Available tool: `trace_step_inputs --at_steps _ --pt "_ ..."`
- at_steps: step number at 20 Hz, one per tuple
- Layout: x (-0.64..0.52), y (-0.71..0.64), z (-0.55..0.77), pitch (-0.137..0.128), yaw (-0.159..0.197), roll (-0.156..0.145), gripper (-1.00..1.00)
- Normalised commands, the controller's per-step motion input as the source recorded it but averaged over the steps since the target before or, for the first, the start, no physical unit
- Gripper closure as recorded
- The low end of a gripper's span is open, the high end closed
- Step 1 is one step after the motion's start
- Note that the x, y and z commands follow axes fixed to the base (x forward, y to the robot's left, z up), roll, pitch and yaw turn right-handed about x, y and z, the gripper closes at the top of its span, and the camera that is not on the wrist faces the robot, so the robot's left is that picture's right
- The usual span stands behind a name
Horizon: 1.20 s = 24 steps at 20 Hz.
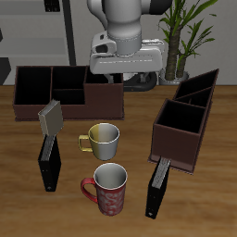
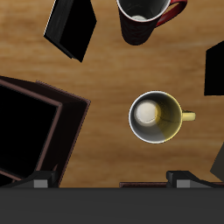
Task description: Place the red mug into the back desk caddy's right compartment
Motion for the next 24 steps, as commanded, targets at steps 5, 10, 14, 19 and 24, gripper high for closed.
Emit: trace_step_inputs --at_steps 5,10,14,19,24 --pt "0.33 -0.16 0.14 -0.054 0.016 -0.133 -1.00" --pt "0.33 -0.02 0.07 -0.018 0.005 -0.007 -1.00" --pt "0.31 -0.02 0.05 -0.051 0.052 0.009 -1.00" --pt "0.48 -0.04 -0.04 -0.017 -0.030 -0.042 -1.00" --pt "0.47 -0.08 -0.15 0.007 -0.051 -0.042 -1.00"
